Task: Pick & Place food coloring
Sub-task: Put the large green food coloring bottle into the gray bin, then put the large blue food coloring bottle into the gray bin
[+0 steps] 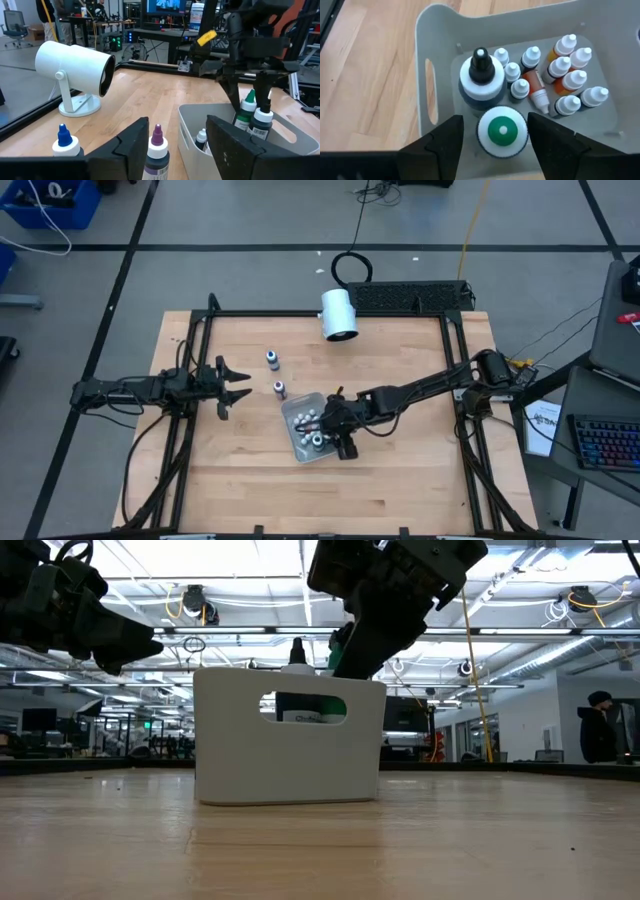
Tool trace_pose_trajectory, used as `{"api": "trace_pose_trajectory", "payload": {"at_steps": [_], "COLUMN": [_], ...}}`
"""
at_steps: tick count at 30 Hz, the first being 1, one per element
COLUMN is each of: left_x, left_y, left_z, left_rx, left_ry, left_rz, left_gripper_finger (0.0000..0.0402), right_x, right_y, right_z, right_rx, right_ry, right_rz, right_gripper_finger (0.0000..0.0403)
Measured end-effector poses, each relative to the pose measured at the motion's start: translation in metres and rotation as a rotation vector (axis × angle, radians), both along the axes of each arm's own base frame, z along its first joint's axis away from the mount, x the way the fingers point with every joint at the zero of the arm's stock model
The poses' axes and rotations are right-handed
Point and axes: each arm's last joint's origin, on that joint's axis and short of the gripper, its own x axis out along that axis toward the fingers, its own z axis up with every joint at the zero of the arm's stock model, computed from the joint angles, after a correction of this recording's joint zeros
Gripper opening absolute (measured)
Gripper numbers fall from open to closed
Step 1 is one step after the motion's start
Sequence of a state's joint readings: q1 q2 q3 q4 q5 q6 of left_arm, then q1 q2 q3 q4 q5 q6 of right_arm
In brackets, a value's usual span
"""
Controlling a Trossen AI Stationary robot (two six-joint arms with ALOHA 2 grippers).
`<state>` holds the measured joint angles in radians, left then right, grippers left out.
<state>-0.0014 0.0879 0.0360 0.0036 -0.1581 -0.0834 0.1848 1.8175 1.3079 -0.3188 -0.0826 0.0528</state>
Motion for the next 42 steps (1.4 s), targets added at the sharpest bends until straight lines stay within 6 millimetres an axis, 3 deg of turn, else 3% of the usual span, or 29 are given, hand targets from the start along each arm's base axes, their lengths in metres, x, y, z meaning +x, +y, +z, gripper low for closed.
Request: {"api": "trace_pose_trajectory", "payload": {"at_steps": [10, 15, 17, 21, 25, 30, 36, 42], "left_x": [0.0, 0.0, 0.0, 0.0, 0.0, 0.0, 0.0, 0.0], "left_y": [0.0, 0.0, 0.0, 0.0, 0.0, 0.0, 0.0, 0.0], "left_z": [0.0, 0.0, 0.0, 0.0, 0.0, 0.0, 0.0, 0.0], "left_rx": [0.0, 0.0, 0.0, 0.0, 0.0, 0.0, 0.0, 0.0], "left_ry": [0.001, 0.0, 0.001, 0.002, 0.002, 0.001, 0.001, 0.0], "left_rz": [0.0, 0.0, 0.0, 0.0, 0.0, 0.0, 0.0, 0.0], "left_gripper_finger": [0.0198, 0.0207, 0.0206, 0.0199, 0.0192, 0.0189, 0.02, 0.0207], "right_x": [-0.016, -0.048, -0.068, -0.118, -0.167, -0.212, -0.242, -0.249], "right_y": [-0.004, -0.012, -0.016, -0.029, -0.051, -0.07, -0.085, -0.093], "right_z": [0.045, 0.079, 0.083, 0.061, 0.032, 0.001, -0.036, -0.037], "right_rx": [0.016, 0.015, -0.01, -0.111, -0.222, -0.207, -0.119, -0.068], "right_ry": [-0.108, -0.118, -0.161, -0.329, -0.532, -0.741, -0.786, -0.853], "right_rz": [-0.004, -0.018, -0.046, -0.143, -0.377, -0.532, -0.584, -0.503], "right_gripper_finger": [0.0207, 0.0203, 0.0201, 0.0203, 0.0203, 0.0202, 0.0197, 0.0196]}}
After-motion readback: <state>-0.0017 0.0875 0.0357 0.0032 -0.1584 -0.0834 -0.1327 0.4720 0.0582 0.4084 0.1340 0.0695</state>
